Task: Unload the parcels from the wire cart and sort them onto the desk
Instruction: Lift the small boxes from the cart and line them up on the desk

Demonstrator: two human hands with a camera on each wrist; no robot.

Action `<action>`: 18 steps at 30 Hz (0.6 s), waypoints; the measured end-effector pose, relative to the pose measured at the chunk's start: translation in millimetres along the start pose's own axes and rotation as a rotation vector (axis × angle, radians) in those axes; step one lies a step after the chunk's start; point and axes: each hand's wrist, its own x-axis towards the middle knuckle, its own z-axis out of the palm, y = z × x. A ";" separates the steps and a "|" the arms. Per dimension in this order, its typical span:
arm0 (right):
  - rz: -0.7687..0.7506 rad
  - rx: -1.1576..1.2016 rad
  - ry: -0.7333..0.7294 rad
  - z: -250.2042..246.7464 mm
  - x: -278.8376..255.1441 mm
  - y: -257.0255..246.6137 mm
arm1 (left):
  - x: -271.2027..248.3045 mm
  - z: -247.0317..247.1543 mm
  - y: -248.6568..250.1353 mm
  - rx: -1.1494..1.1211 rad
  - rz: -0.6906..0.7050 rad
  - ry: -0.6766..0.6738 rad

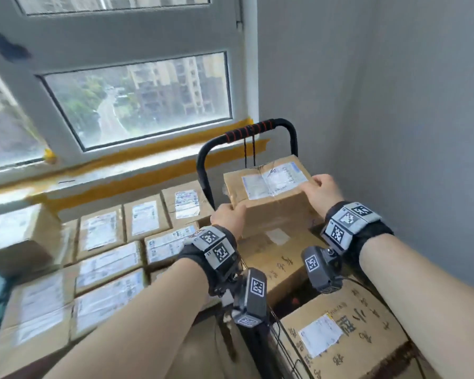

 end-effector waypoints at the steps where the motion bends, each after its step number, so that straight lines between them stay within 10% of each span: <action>1: -0.026 -0.002 -0.032 6.9 -8.6 -12.5 | -7.0 -15.8 -1.6 -0.001 -0.002 0.045; 18: -0.251 -0.006 -0.573 251.2 -197.5 -173.0 | -102.3 -308.5 -174.3 -0.340 -0.340 0.369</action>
